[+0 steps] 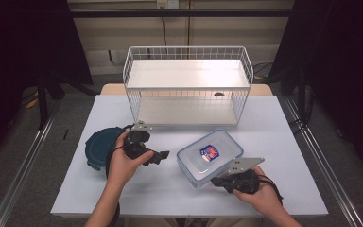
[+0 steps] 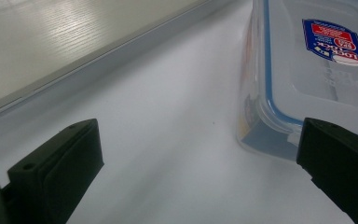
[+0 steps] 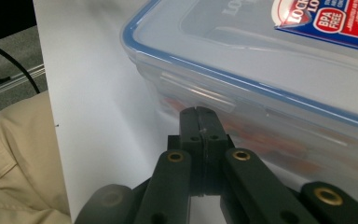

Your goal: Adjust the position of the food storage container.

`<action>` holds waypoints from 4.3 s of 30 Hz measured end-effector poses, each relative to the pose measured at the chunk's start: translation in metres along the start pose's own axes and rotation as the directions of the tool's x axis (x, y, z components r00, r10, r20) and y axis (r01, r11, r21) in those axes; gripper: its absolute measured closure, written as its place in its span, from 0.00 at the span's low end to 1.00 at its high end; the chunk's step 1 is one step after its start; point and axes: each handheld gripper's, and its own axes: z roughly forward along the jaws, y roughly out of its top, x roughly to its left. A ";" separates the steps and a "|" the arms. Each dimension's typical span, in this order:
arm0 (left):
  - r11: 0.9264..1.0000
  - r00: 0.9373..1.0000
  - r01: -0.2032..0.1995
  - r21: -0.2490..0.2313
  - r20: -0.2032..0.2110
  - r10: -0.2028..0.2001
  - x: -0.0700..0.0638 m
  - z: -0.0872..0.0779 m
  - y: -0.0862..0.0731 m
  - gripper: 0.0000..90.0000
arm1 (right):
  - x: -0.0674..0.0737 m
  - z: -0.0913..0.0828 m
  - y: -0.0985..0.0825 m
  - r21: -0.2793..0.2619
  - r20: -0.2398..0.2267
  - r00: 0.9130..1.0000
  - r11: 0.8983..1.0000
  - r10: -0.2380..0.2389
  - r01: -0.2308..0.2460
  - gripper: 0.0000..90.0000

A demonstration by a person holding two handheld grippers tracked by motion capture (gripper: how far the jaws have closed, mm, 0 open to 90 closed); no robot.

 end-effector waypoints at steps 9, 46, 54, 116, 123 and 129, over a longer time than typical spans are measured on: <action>1.000 1.000 0.006 -0.004 0.003 -0.006 0.002 -0.004 0.000 0.00 | 0.004 0.012 0.010 -0.007 0.029 0.999 1.000 -0.014 0.014 1.00; 0.997 0.997 0.071 -0.014 -0.016 -0.071 0.008 -0.009 -0.003 0.00 | 0.011 0.067 0.045 -0.053 0.110 0.994 0.998 0.030 -0.024 1.00; 0.997 0.997 0.077 -0.004 -0.017 -0.077 0.008 -0.008 -0.003 0.00 | 0.012 0.071 0.047 -0.062 0.119 0.993 0.998 0.026 -0.019 1.00; 0.997 0.995 0.078 0.013 0.057 -0.078 0.000 0.024 0.018 0.00 | -0.023 -0.026 -0.010 -0.063 0.182 0.972 0.988 0.151 -0.141 0.23; 0.996 0.995 0.086 0.008 0.051 -0.086 0.001 0.023 0.018 0.00 | -0.037 -0.035 -0.013 -0.084 0.217 0.958 0.981 0.188 -0.174 0.21; 0.995 0.994 0.096 0.006 0.059 -0.096 0.001 0.022 0.018 0.00 | -0.043 -0.039 -0.012 -0.100 0.235 0.948 0.976 0.214 -0.195 0.19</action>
